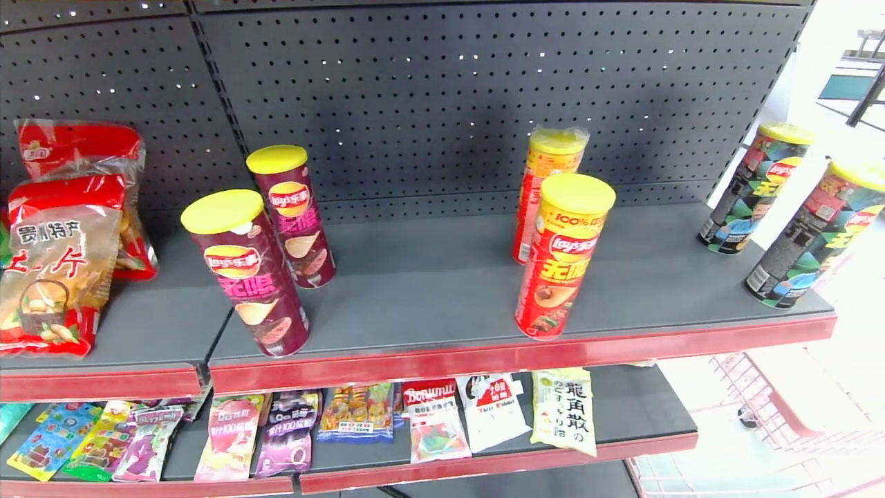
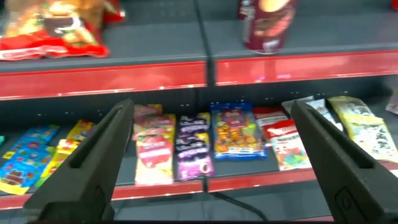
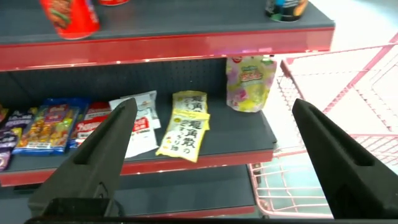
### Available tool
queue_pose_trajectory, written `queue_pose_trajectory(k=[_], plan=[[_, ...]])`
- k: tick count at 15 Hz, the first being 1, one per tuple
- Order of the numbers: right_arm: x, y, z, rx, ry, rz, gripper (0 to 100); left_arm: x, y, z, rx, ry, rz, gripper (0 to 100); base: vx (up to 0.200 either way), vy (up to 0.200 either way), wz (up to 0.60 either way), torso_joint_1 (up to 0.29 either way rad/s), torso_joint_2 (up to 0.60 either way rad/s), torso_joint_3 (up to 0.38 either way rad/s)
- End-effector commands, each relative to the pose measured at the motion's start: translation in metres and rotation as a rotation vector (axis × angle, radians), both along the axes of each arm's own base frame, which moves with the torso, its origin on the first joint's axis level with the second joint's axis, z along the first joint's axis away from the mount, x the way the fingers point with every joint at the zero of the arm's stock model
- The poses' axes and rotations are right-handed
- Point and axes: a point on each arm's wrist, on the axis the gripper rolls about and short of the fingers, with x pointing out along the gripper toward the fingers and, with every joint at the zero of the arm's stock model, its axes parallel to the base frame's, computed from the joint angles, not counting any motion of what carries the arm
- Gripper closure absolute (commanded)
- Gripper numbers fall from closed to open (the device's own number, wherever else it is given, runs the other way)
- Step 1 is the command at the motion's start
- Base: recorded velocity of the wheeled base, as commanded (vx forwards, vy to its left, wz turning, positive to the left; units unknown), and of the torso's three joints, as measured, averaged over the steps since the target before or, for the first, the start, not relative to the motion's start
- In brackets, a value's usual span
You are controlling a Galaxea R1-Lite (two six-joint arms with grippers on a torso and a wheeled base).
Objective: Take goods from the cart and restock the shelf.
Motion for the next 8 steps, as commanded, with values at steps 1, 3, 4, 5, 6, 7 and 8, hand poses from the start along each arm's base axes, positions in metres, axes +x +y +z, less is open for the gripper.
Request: queue_pose_trajectory(k=[1, 3, 4, 5, 6, 7, 8], plan=[[0.0001, 0.0000, 0.0000, 0.000, 0.001, 0.000, 0, 0.0001, 0.0000, 0.0000, 0.000, 0.001, 0.000, 0, 0.000, -0.200, 0.00, -0.002, 0.00, 0.012], [0.0001, 0.0000, 0.0000, 0.000, 0.001, 0.000, 0, 0.0001, 0.0000, 0.0000, 0.000, 0.001, 0.000, 0, 0.000, -0.200, 0.00, 0.007, 0.00, 0.002], [0.0001, 0.0000, 0.0000, 0.000, 0.001, 0.000, 0, 0.0001, 0.0000, 0.0000, 0.000, 0.001, 0.000, 0, 0.000, -0.200, 0.00, -0.002, 0.00, 0.007], [0.0001, 0.0000, 0.0000, 0.000, 0.001, 0.000, 0, 0.0001, 0.0000, 0.0000, 0.000, 0.001, 0.000, 0, 0.000, -0.200, 0.00, 0.002, 0.01, 0.002], [0.0001, 0.0000, 0.0000, 0.000, 0.001, 0.000, 0, 0.0001, 0.0000, 0.0000, 0.000, 0.001, 0.000, 0, 0.000, -0.200, 0.00, -0.002, 0.00, -0.007], [0.0001, 0.0000, 0.0000, 0.000, 0.001, 0.000, 0, 0.0001, 0.0000, 0.0000, 0.000, 0.001, 0.000, 0, 0.000, -0.200, 0.00, 0.002, 0.00, 0.002], [0.0001, 0.0000, 0.0000, 0.000, 0.001, 0.000, 0, 0.0001, 0.0000, 0.0000, 0.002, 0.001, 0.000, 0, 0.000, -0.200, 0.00, 0.002, 0.00, -0.002]])
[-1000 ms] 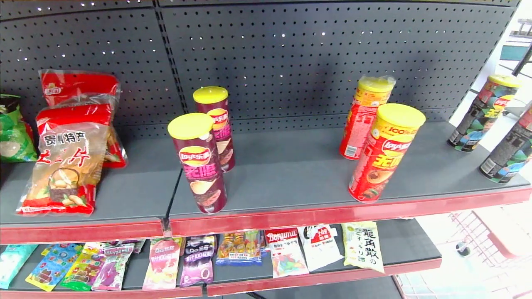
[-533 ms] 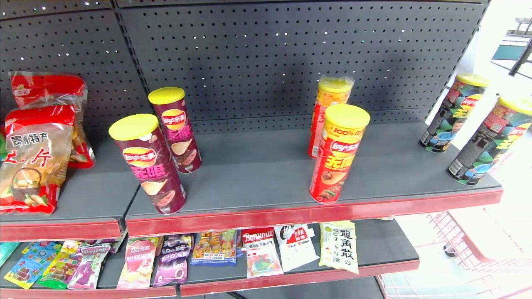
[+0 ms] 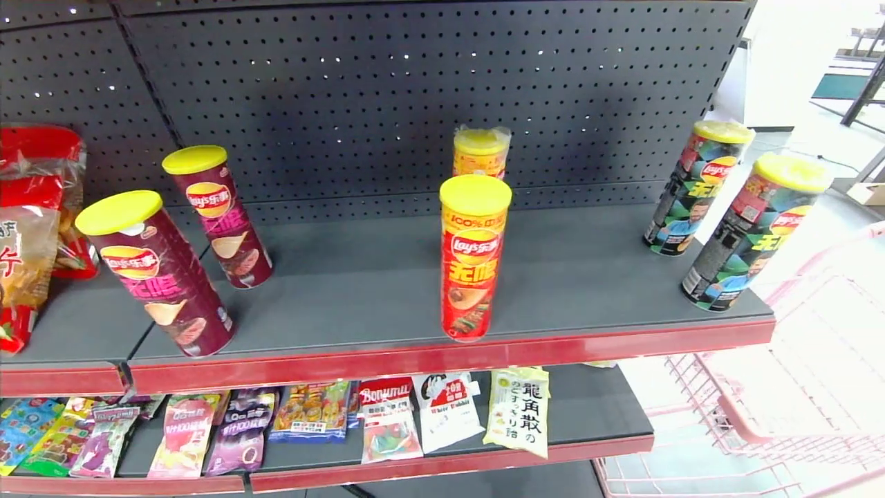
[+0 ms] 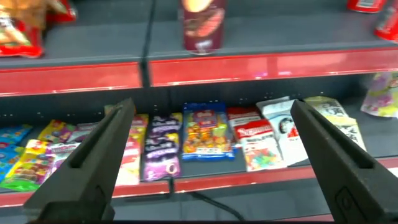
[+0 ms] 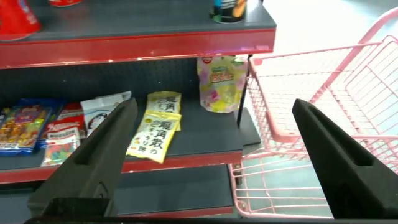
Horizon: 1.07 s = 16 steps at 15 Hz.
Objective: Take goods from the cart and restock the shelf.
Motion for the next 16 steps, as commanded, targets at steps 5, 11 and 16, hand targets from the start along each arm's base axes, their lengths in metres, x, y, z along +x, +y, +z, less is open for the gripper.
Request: queue_pose_trajectory(k=[5, 11, 16], plan=[[0.0001, 0.0000, 0.0000, 0.000, 0.001, 0.000, 0, 0.0001, 0.0000, 0.0000, -0.002, 0.002, 0.000, 0, 0.000, -0.080, 0.00, 0.000, 0.00, 0.002], [0.0001, -0.0001, 0.0000, 0.000, 0.001, -0.002, 0, 0.0001, 0.0000, 0.0000, 0.000, 0.002, 0.000, 0, 0.100, 0.000, 0.00, 0.000, 0.00, 0.001], [0.0001, -0.0001, 0.0000, 0.000, 0.001, -0.002, 0, 0.0001, 0.0000, 0.0000, -0.002, 0.002, 0.000, 0, 0.000, 0.000, 0.00, 0.000, 0.00, 0.000]])
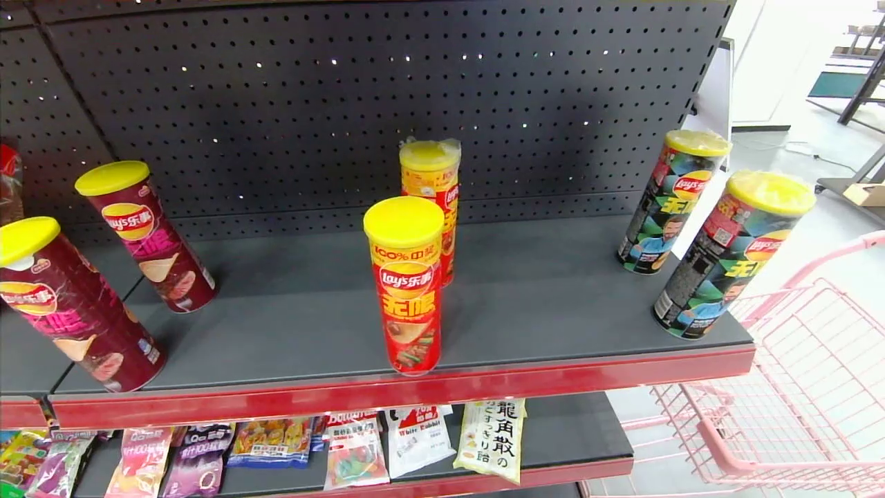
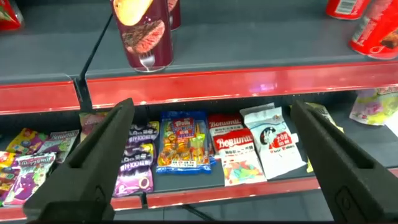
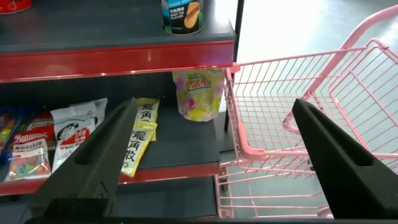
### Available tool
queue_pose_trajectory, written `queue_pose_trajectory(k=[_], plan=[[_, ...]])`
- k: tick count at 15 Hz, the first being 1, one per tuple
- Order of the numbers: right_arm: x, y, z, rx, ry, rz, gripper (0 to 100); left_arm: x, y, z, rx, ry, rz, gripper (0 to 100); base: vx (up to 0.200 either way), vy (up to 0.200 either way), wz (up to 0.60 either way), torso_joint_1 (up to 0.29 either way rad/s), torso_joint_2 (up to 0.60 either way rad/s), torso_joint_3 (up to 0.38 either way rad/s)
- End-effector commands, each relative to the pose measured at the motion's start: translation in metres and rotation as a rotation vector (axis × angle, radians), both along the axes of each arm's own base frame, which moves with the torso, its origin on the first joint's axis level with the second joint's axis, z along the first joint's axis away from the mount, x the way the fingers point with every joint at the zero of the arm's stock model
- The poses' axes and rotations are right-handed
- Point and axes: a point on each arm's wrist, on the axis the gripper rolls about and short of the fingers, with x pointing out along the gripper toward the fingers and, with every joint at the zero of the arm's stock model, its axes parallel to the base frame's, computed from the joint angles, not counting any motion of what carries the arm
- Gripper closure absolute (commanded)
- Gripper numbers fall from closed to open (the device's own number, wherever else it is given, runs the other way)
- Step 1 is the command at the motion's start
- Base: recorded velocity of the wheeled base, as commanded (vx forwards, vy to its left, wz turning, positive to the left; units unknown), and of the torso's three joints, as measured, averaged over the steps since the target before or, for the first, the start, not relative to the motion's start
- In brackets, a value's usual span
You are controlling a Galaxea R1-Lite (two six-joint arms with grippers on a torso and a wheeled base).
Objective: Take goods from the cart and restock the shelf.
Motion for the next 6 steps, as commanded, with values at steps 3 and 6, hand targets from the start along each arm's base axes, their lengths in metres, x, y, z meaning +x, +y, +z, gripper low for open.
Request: queue_pose_trajectory(k=[3, 6], plan=[[0.0001, 0.0000, 0.0000, 0.000, 0.001, 0.000, 0, 0.0001, 0.0000, 0.0000, -0.001, 0.001, 0.000, 0, 0.000, 0.000, 0.00, 0.000, 0.00, 0.000], [0.0001, 0.0000, 0.0000, 0.000, 0.001, 0.000, 0, 0.0001, 0.0000, 0.0000, -0.001, 0.001, 0.000, 0, 0.000, 0.000, 0.00, 0.000, 0.00, 0.000]])
